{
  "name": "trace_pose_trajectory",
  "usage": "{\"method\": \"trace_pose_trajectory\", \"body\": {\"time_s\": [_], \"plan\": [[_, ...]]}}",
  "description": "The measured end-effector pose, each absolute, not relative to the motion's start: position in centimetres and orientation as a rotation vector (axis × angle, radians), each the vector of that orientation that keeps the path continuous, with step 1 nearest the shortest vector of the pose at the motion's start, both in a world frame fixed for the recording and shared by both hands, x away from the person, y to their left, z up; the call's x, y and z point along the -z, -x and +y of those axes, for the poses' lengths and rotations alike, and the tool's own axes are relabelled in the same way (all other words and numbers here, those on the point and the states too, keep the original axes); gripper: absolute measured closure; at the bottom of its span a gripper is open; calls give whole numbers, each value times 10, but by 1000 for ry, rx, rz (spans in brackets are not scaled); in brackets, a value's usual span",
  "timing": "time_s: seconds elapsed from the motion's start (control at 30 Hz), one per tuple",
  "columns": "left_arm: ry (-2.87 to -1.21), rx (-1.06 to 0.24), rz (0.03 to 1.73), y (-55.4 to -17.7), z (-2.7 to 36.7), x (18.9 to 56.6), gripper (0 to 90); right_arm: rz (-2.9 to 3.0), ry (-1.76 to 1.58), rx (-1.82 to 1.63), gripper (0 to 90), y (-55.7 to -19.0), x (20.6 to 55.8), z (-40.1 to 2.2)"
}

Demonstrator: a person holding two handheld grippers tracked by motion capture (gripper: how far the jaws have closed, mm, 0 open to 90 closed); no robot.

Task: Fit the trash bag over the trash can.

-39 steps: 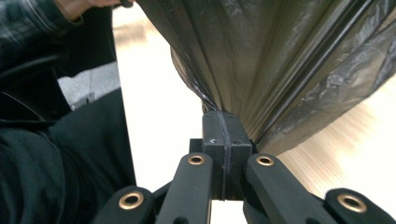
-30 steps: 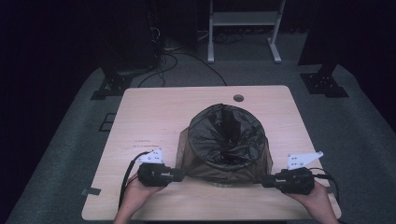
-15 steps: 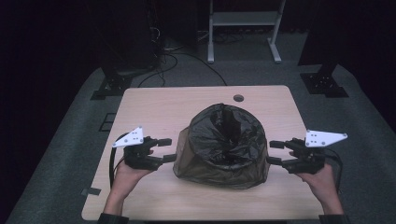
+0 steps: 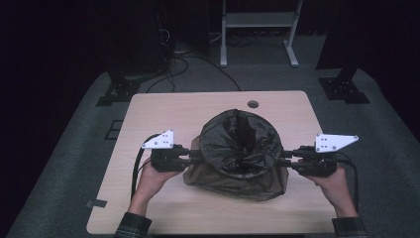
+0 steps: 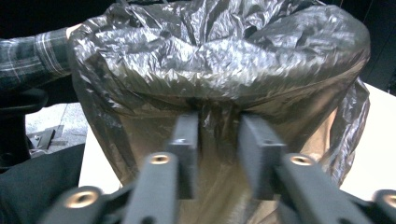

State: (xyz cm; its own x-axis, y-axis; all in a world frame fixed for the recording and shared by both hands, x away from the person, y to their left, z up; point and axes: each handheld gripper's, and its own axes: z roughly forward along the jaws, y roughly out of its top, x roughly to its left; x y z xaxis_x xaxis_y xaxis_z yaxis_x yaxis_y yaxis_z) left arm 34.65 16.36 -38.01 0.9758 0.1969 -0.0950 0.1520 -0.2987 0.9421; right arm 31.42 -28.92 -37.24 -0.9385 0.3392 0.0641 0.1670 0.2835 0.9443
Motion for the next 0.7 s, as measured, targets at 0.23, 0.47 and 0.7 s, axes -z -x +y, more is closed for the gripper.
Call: {"method": "trace_pose_trajectory", "body": {"time_s": [0.23, 0.47, 0.7], "plan": [[-1932, 0, 276, -347, 164, 389, 897, 2425, -508, -1715, 900, -315, 375, -291], [-1980, 37, 321, -347, 166, 409, 898, 2458, -591, -1667, 900, -316, 392, -299], [-2016, 62, 347, -347, 165, 424, 897, 2499, -637, -1612, 900, -319, 405, -301]]}}
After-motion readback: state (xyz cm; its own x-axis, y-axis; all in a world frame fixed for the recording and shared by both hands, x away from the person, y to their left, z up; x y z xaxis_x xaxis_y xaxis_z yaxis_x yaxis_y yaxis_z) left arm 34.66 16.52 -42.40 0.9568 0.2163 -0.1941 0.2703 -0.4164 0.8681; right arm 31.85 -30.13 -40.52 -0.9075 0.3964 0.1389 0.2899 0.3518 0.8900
